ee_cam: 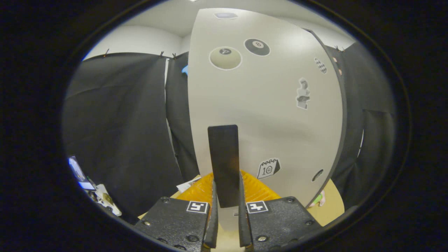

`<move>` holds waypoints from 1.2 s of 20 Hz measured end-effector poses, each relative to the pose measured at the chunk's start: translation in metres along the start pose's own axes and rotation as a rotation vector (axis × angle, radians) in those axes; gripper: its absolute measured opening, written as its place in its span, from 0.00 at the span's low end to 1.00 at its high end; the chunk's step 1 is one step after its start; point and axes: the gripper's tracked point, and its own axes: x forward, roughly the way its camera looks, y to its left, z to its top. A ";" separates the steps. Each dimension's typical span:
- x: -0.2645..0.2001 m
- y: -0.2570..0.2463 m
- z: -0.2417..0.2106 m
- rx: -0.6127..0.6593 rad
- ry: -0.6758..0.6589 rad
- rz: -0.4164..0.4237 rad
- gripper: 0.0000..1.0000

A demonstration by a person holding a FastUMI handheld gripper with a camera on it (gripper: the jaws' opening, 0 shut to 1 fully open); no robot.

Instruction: Open the shoe cabinet door, grab the shoes and put them into the shoe cabinet, then close the shoe cabinet door.

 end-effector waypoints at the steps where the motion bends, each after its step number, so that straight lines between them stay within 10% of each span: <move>1: -0.013 -0.005 -0.002 0.005 -0.003 -0.003 0.27; 24: -0.219 -0.227 -0.021 0.003 -0.021 -0.245 0.04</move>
